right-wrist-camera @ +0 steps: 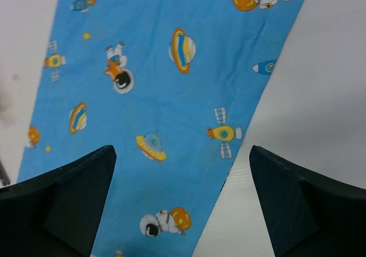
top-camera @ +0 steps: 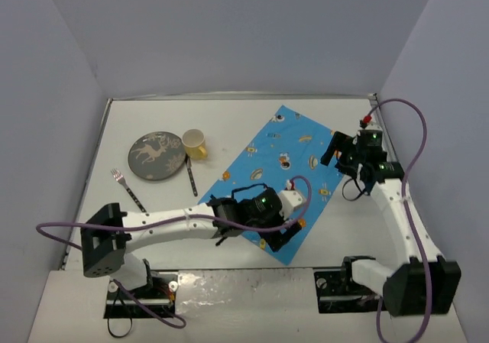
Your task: Set the dinner table for one person
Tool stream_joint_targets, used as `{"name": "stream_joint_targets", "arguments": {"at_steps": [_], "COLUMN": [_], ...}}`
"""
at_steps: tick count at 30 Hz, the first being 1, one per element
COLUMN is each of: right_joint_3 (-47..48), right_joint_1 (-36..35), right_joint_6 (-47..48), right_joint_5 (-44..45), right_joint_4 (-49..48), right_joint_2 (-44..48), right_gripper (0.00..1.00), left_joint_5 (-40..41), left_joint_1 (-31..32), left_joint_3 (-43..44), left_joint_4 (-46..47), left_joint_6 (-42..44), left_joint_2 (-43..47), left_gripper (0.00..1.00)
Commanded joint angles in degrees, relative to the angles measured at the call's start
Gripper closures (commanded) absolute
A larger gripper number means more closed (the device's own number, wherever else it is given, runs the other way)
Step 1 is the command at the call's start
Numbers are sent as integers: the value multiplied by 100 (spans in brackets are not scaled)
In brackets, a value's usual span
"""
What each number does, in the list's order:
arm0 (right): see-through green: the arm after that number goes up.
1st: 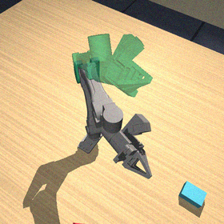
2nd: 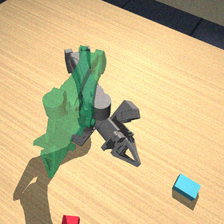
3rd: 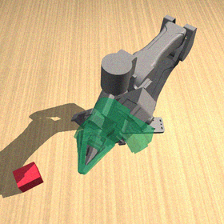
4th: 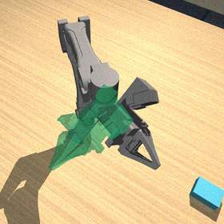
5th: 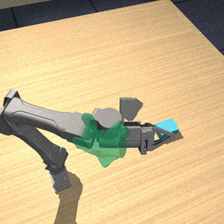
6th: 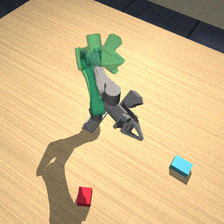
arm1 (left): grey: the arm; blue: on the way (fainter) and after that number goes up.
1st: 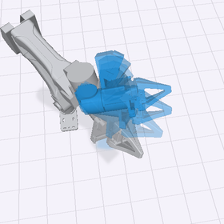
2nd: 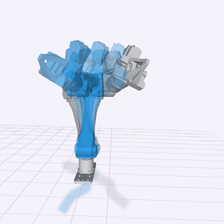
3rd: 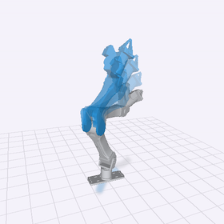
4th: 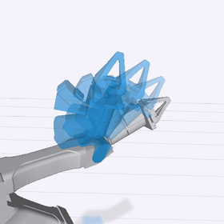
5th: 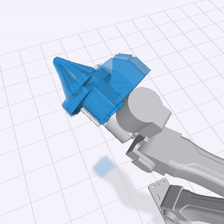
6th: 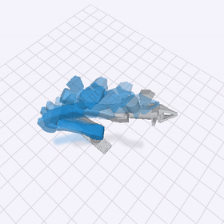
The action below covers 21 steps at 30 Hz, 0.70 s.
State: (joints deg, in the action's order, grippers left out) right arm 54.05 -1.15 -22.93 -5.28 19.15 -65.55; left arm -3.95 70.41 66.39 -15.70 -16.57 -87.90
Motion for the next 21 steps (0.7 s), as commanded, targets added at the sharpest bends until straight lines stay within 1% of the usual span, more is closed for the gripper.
{"name": "stream_joint_targets", "arguments": {"at_steps": [1,3,4,6,9,10,11,16,21], "right_joint_3": [880,1138,1292,1505,2069,2332,2481,3221,4078], "right_joint_1": [39,94,236,363,396,396,389,396,388], "right_joint_6": [35,142,213,354,795,901,1104,1758,2214], "right_joint_5": [933,937,850,719,279,172,39,-208,-520], "right_joint_4": [-627,-783,-860,-923,-1050,-1089,-1132,-1359,-1421], "right_joint_2": [-1013,-1482,-1871,-2275,-3033,-3329,-3513,-4494,-5256], "right_gripper": [2,4,4,7,11,13,14,17,18], "left_joint_5": [249,499,528,612,968,1040,1082,1168,1563], "left_joint_1": [-763,-1149,-1380,-1770,-2587,-2783,-3129,-4139,-4758], "left_joint_3": [445,550,584,612,589,508,426,106,-198], "left_joint_4": [-536,-910,-1043,-1237,-1499,-1506,-1464,-1383,-1128], "left_joint_6": [-483,-538,-517,-423,-241,-176,-148,-78,167], "left_joint_2": [618,805,931,1190,1576,1761,1879,2402,2789], "left_gripper": [5,4,4,3,3,3,3,3,3]}}
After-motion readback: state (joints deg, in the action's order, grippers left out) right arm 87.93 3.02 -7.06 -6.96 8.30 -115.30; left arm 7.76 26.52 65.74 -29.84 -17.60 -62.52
